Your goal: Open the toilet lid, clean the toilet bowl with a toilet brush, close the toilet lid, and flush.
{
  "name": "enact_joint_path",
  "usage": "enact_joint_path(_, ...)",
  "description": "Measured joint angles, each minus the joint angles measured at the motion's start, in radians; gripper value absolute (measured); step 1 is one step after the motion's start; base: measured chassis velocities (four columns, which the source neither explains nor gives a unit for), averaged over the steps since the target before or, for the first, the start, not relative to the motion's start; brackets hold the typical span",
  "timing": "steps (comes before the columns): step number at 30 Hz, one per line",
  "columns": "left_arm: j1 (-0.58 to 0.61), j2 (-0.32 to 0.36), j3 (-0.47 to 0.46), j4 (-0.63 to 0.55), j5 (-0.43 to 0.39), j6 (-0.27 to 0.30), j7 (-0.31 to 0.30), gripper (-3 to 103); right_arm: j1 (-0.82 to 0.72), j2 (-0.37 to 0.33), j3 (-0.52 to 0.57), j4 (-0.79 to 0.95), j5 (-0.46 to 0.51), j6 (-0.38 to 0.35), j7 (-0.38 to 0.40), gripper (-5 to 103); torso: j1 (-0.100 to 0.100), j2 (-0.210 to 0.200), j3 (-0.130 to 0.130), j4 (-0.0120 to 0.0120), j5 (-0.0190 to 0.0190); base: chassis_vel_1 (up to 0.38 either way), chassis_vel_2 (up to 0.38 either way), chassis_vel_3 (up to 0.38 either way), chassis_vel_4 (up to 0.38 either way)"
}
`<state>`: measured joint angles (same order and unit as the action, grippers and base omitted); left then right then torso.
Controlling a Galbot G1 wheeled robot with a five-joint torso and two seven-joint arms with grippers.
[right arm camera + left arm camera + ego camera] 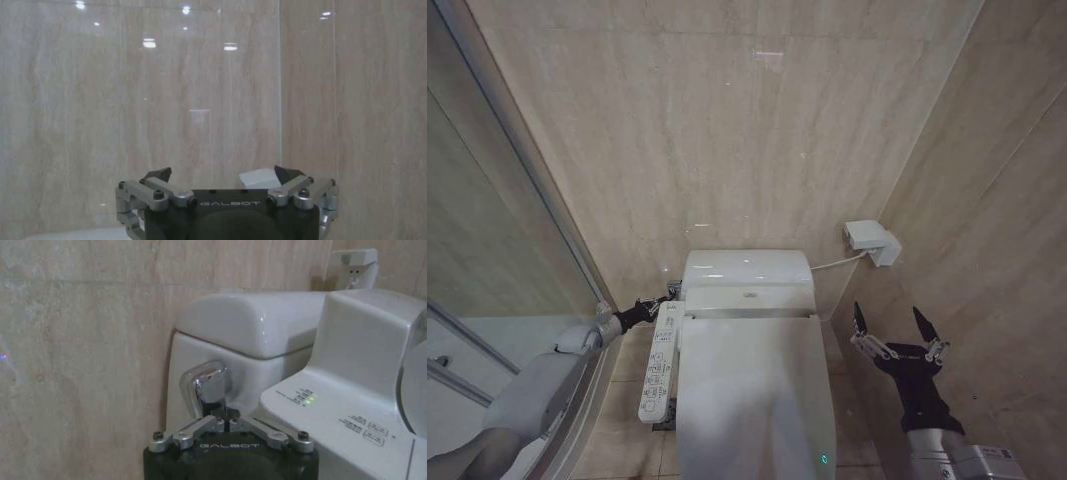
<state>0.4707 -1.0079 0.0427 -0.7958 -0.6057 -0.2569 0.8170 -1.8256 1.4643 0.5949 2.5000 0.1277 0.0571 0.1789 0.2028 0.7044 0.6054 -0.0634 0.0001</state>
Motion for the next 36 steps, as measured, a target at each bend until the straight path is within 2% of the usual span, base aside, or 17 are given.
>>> enact_joint_path(5, -0.005, -0.022, -0.003, 0.013, 0.005, -0.003, -0.008, 0, 0.0, 0.0, 0.0, 0.0, 0.0, 0.0, 0.0, 100, 0.0, 0.0, 0.0, 0.0007, 0.0005, 0.0, 0.0, 0.0, 0.0)
enact_joint_path(8, 0.009, -0.026, -0.017, -0.006, 0.001, -0.002, -0.034, 0, 0.0, 0.0, 0.0, 0.0, 0.0, 0.0, 0.0, 100, 0.0, 0.0, 0.0, -0.0001, 0.0, 0.0, 0.0, 0.0, 0.0)
enact_joint_path(10, 0.04, -0.023, -0.054, -0.062, -0.001, 0.014, -0.073, 0, 0.0, 0.0, 0.0, 0.0, 0.0, 0.0, 0.0, 100, 0.0, 0.0, 0.0, -0.0003, -0.0006, 0.0, 0.0, 0.0, 0.0)
enact_joint_path(12, 0.07, -0.008, -0.089, -0.124, -0.011, 0.03, -0.109, 0, 0.0, 0.0, 0.0, 0.0, 0.0, 0.0, 0.0, 100, 0.0, 0.0, 0.0, -0.0023, -0.0006, 0.0, 0.0, 0.0, 0.0)
enact_joint_path(17, 0.107, 0.015, -0.119, -0.197, -0.043, 0.029, -0.165, 0, 0.0, 0.0, 0.0, 0.0, 0.0, 0.0, 0.0, 100, 0.0, 0.0, 0.0, -0.0022, -0.0007, 0.0, 0.0, 0.0, 0.0)
enact_joint_path(20, 0.159, 0.036, -0.147, -0.318, -0.1, 0.02, -0.285, 0, 0.0, 0.0, 0.0, 0.0, 0.0, 0.0, 0.0, 100, 0.001, 0.0, 0.0, -0.0014, -0.0002, 0.0, 0.0, 0.0, 0.0)
enact_joint_path(21, 0.159, 0.036, -0.147, -0.318, -0.1, 0.02, -0.285, 0, 0.0, 0.0, 0.0, 0.0, 0.0, 0.0, 0.0, 100, 0.001, 0.0, 0.0, -0.0014, -0.0002, 0.0, 0.0, 0.0, 0.0)
enact_joint_path(22, 0.184, 0.042, -0.156, -0.379, -0.117, 0.017, -0.357, 0, 0.0, 0.0, 0.0, 0.0, 0.0, 0.0, 0.0, 100, 0.0, 0.0, 0.0, -0.0009, -0.0002, 0.0, 0.0, 0.0, 0.0)
enact_joint_path(23, 0.194, 0.043, -0.159, -0.405, -0.124, 0.015, -0.389, 0, 0.0, 0.0, 0.0, 0.0, 0.0, 0.0, 0.0, 100, 0.0, 0.0, 0.0, -0.0009, -0.0002, 0.0, 0.0, 0.0, 0.0)
enact_joint_path(24, 0.225, 0.043, -0.168, -0.491, -0.132, 0.012, -0.534, 0, 0.0, 0.0, 0.0, 0.0, 0.0, 0.0, 0.0, 100, 0.0, 0.0, 0.0, -0.0007, -0.0002, 0.0, 0.0, 0.0, 0.0)
enact_joint_path(25, 0.225, 0.043, -0.168, -0.491, -0.132, 0.012, -0.534, 0, 0.0, 0.0, 0.0, 0.0, 0.0, 0.0, 0.0, 100, 0.0, 0.0, 0.0, -0.0007, -0.0002, 0.0, 0.0, 0.0, 0.0)
enact_joint_path(27, 0.258, 0.028, -0.178, -0.58, -0.125, -0.004, -0.734, 0, 0.0, 0.0, 0.0, 0.0, 0.0, 0.0, 0.0, 100, 0.0, 0.0, 0.0, -0.0008, 0.0002, 0.0, 0.0, 0.0, 0.0)
enact_joint_path(28, 0.258, 0.028, -0.178, -0.58, -0.125, -0.004, -0.734, 0, 0.0, 0.0, 0.0, 0.0, 0.0, 0.0, 0.0, 100, 0.0, 0.0, 0.0, -0.0008, 0.0002, 0.0, 0.0, 0.0, 0.0)
enact_joint_path(29, 0.279, 0.016, -0.19, -0.63, -0.104, -0.01, -0.827, 0, 0.0, 0.0, 0.0, 0.0, 0.0, 0.0, 0.0, 100, 0.0, 0.0, 0.0, -0.001, -0.0004, 0.0, 0.0, 0.0, 0.0)
enact_joint_path(30, 0.309, 0.01, -0.211, -0.686, -0.085, -0.006, -0.89, 0, 0.0, 0.0, 0.0, 0.0, 0.0, 0.0, 0.0, 100, 0.0, 0.0, 0.0, -0.0014, -0.0003, 0.0, 0.0, 0.0, 0.0)
enact_joint_path(34, 0.426, 0.017, -0.297, -0.836, -0.047, 0.024, -0.976, 0, 0.0, 0.0, 0.0, 0.0, 0.0, 0.0, 0.0, 100, 0.0, 0.0, 0.0, -0.0006, 0.0001, 0.0, 0.0, 0.0, 0.0)
enact_joint_path(36, 0.475, 0.019, -0.336, -0.878, -0.029, 0.028, -0.987, 0, 0.0, 0.0, 0.0, 0.0, 0.0, 0.0, 0.0, 100, 0.0, 0.0, 0.0, -0.0007, 0.0001, 0.0, 0.0, 0.0, 0.0)
